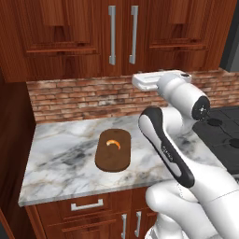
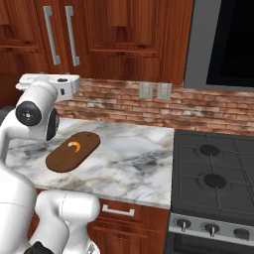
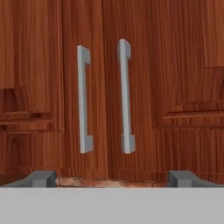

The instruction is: Open the cabinet, retrieve the rolling pin, and place it next to the meat on the cutting board to prepare for tenderizing.

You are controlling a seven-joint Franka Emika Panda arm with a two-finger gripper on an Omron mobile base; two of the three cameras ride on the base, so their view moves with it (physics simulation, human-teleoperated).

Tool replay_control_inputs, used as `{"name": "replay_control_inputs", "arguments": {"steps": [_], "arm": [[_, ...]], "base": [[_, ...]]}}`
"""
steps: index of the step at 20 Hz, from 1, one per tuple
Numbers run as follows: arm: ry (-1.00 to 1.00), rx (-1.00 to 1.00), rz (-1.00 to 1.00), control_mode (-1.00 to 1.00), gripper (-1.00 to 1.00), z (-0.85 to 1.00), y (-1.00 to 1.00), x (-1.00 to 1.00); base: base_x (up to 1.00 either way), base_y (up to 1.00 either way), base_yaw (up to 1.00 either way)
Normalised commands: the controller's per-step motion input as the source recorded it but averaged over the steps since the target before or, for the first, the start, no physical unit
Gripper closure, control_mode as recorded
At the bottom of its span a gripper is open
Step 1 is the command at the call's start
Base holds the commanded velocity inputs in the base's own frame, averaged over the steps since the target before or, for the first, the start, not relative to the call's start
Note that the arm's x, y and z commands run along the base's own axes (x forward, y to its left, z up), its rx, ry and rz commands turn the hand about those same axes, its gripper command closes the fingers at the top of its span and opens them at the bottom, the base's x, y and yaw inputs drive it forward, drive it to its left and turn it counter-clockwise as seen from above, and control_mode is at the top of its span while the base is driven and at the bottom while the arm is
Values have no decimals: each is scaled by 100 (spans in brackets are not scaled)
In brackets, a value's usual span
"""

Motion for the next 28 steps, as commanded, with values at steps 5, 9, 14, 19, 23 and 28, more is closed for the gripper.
{"name": "replay_control_inputs", "arguments": {"steps": [5,9,14,19,23,28], "arm": [[2,0,-1,-100,-100,0,0,48],[4,0,-4,-100,-100,1,0,53],[3,0,-7,-100,-100,4,0,39],[0,-2,-10,-100,-100,19,2,28],[0,-6,-9,-100,-100,28,7,27],[0,-6,-4,-100,-100,19,15,29]], "base": [[0,0,0],[0,0,0],[0,0,0],[0,0,0],[0,0,0],[0,0,0]]}}
